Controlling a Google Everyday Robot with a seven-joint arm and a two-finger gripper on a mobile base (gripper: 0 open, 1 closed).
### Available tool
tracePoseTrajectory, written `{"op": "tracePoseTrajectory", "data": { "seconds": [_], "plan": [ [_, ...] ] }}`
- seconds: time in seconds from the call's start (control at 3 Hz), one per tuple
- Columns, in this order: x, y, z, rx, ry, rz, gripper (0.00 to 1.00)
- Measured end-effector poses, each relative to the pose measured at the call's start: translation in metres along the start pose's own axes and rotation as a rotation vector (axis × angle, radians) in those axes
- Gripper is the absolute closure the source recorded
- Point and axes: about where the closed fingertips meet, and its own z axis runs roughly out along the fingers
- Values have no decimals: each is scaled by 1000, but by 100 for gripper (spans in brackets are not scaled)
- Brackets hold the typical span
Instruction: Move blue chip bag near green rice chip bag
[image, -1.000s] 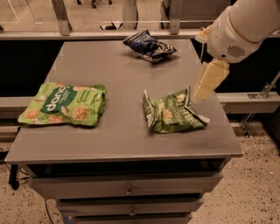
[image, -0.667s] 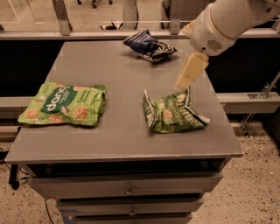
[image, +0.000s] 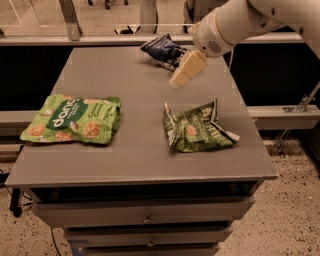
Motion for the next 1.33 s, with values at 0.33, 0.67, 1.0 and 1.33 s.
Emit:
{"op": "tracePoseTrajectory", "data": {
  "seconds": [0.33, 0.67, 1.0, 1.33],
  "plan": [
    [0, 0, 0, 0, 1, -1, 0],
    [-2, 1, 0, 21, -16, 11, 0],
    [8, -6, 19, 55, -60, 90, 0],
    [17, -44, 50, 161, -135, 181, 0]
  ]
}}
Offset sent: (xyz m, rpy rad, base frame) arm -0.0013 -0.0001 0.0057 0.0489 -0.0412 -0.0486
